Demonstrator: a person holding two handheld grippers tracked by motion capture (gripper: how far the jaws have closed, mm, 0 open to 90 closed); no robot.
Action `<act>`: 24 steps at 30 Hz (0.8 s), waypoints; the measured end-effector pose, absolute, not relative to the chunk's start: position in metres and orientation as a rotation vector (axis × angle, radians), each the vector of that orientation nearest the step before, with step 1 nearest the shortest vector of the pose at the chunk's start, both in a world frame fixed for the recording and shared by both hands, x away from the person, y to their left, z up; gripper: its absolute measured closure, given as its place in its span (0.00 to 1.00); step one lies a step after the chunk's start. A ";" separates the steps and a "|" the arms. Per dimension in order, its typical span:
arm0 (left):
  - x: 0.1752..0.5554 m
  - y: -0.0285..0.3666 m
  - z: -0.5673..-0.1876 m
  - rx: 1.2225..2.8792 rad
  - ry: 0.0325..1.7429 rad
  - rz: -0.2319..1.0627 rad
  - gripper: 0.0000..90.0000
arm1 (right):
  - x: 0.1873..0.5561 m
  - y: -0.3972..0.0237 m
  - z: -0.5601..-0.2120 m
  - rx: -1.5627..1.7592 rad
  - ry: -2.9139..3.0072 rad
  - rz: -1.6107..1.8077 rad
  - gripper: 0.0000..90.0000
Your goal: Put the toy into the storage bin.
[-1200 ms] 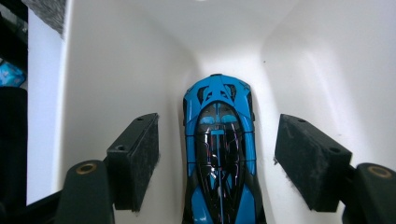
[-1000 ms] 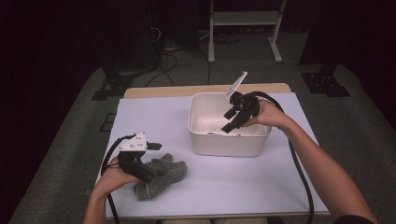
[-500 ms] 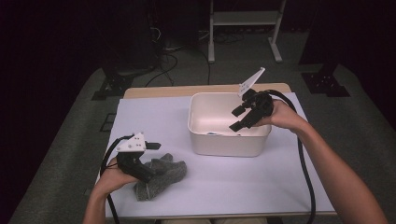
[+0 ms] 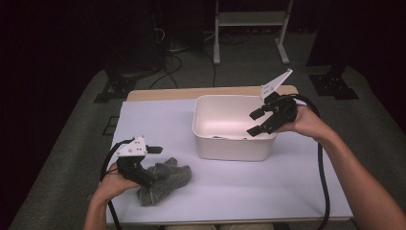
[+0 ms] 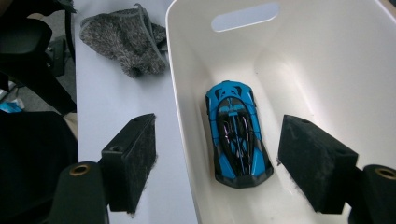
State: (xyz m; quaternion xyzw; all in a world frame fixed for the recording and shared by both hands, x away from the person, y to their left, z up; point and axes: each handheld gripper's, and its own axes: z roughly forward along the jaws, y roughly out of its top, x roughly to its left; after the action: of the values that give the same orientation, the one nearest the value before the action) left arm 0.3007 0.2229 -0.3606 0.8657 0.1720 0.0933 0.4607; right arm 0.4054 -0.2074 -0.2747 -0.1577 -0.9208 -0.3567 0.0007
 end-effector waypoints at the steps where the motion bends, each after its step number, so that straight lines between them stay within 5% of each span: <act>1: 0.301 0.223 -0.361 2.132 0.424 0.230 0.10 | 0.404 -0.210 -0.274 -0.502 -2.886 -1.129 0.30; 24: 0.300 0.224 -0.364 2.138 0.439 0.226 0.10 | 0.376 -0.262 -0.280 -0.617 -2.863 -1.222 0.29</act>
State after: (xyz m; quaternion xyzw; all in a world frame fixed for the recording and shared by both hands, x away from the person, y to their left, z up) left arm 0.3004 0.2237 -0.3636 0.8670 0.1782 0.0917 0.4562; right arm 0.3760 -0.2619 -0.2796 -0.1945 -0.9020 -0.3851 -0.0159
